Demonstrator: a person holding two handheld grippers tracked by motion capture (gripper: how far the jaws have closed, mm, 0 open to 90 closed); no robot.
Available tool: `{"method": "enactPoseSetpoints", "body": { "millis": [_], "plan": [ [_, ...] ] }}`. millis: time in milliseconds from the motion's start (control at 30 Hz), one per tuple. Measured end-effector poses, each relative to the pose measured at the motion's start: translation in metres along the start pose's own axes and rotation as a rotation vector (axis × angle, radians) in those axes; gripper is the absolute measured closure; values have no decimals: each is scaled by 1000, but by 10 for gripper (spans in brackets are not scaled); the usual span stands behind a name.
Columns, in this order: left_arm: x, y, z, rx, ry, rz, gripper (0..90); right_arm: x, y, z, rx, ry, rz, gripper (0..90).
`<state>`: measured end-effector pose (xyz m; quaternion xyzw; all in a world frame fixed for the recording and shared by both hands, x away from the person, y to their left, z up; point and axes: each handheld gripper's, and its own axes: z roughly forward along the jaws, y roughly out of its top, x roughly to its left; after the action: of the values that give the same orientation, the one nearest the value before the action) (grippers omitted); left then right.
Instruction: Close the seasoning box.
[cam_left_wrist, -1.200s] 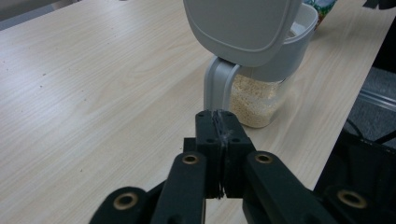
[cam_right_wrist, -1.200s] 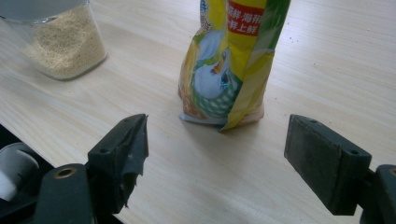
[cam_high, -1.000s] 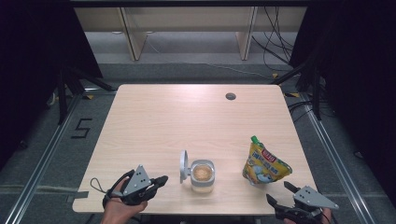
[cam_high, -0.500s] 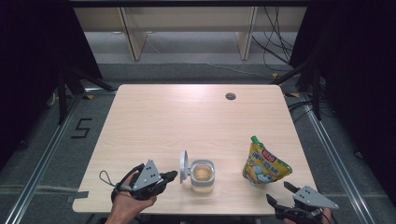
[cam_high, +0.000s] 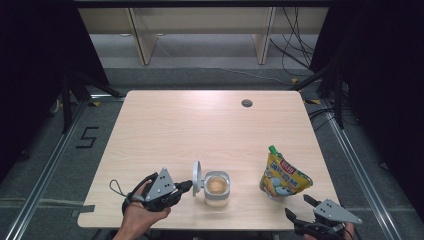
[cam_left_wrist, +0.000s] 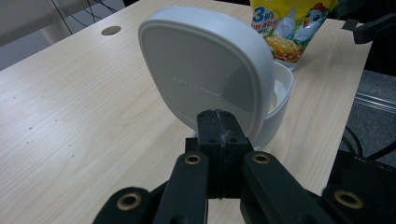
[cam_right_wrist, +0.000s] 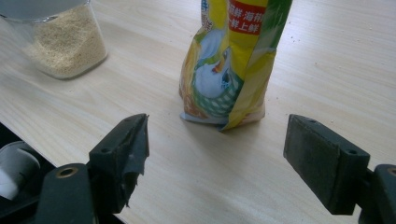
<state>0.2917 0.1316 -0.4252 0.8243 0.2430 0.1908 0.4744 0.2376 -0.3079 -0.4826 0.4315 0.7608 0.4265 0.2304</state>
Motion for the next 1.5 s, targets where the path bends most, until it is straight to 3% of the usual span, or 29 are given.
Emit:
{"method": "enactPoseSetpoints", "body": {
  "millis": [433,467,500,533,567,600,967,1267,1300,1400,1500],
  "plan": [
    [-2,5,3,0,-17,20,890,0,0,0,-1,1,-4,233],
    [-3,5,4,-4,-15,13,891,3,0,0,8,-7,29,234],
    [-2,6,4,-8,-20,21,890,0,0,0,-4,-9,-13,234],
    [-3,6,5,-11,-18,8,890,2,0,0,2,-6,13,234],
    [-4,7,6,-15,-19,11,891,0,0,1,-8,-8,-22,234],
    [-4,8,6,-10,-21,19,890,1,0,0,-3,-3,6,234],
    [-9,16,10,-19,-37,35,889,0,0,1,-4,7,-1,234],
    [-8,15,6,-29,-62,13,868,0,0,1,-8,-10,-16,234],
    [-7,13,4,-44,-71,-19,856,3,0,-1,1,-4,25,234],
    [-4,11,1,-45,-64,-22,841,2,0,0,-4,-7,11,234],
    [-1,7,-4,-48,-66,-27,831,3,0,-1,4,-3,29,234]
  ]
}}
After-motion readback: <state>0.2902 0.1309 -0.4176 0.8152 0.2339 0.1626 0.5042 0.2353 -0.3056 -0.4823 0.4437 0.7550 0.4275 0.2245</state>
